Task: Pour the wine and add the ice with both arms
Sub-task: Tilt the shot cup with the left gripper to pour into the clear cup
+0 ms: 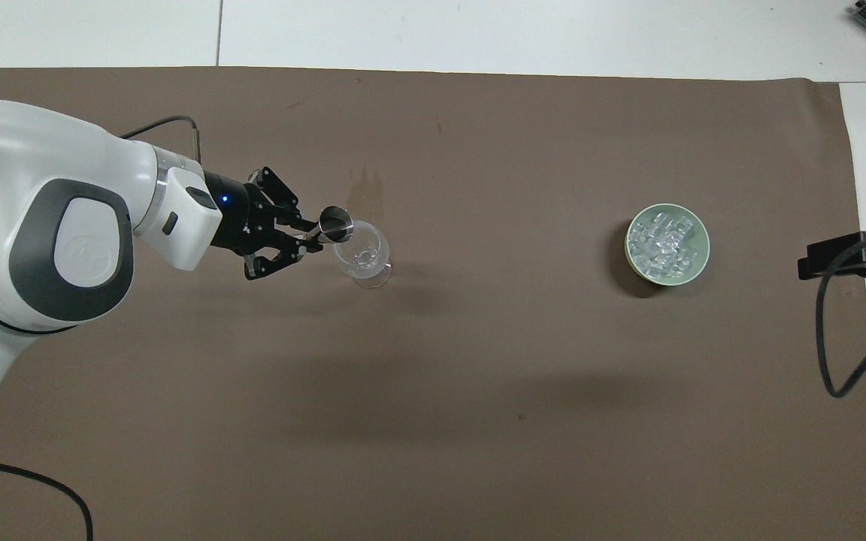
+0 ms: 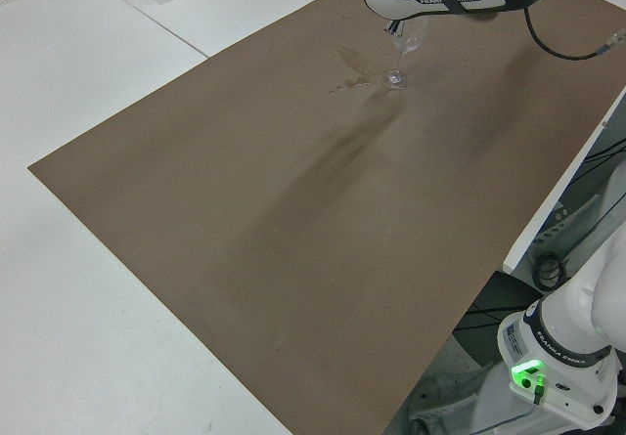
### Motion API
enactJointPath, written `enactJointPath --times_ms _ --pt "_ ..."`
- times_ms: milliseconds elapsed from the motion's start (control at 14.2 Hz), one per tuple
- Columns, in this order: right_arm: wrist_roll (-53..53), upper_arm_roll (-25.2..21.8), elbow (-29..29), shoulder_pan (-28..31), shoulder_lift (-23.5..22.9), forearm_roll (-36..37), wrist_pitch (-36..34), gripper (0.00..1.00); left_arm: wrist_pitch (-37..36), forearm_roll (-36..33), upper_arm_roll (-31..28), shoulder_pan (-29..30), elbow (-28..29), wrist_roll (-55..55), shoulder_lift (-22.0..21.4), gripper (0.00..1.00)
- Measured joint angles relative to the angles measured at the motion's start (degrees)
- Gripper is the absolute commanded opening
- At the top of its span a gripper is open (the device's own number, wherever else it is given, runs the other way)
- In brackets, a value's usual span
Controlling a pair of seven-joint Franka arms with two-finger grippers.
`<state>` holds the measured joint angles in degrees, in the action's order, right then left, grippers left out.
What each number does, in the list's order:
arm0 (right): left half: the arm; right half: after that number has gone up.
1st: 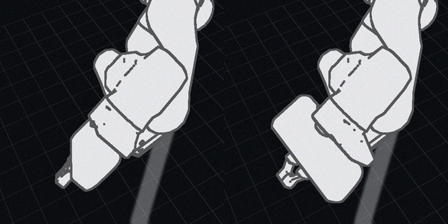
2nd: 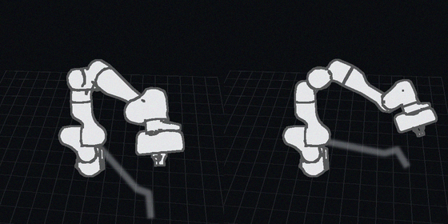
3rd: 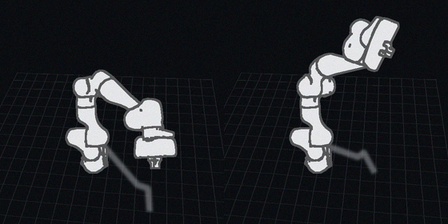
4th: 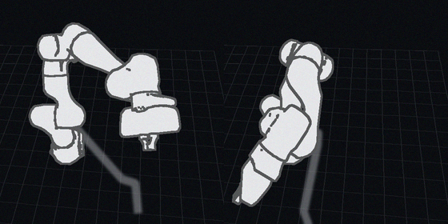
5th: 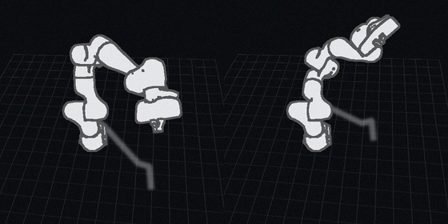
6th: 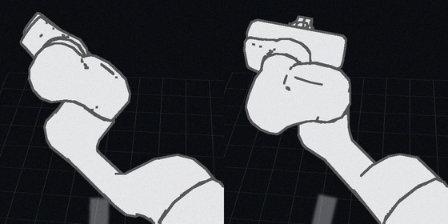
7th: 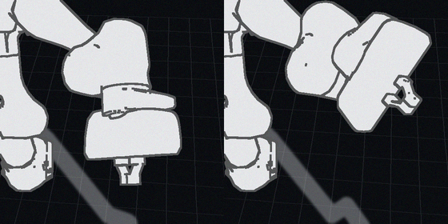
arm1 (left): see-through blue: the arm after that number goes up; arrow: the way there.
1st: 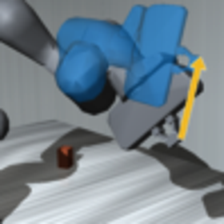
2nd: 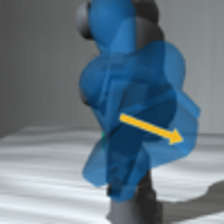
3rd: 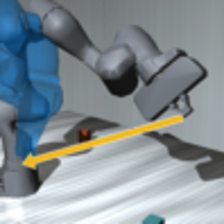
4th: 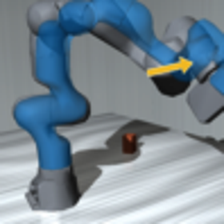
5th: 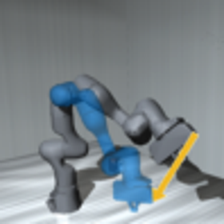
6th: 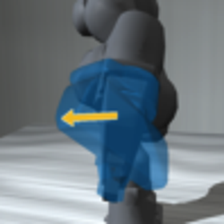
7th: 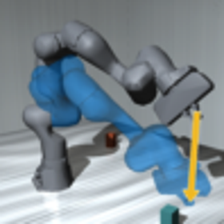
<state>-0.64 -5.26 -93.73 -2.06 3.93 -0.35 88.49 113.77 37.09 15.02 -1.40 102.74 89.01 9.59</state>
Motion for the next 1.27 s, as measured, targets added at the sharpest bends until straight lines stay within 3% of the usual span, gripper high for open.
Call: enactJointPath --times_ms 1269 --pt "0.0 -0.4 0.0 0.0 0.1 0.0 0.0 1.00 0.0 -13.6 0.0 -3.0 -1.9 -10.3 0.0 0.00"
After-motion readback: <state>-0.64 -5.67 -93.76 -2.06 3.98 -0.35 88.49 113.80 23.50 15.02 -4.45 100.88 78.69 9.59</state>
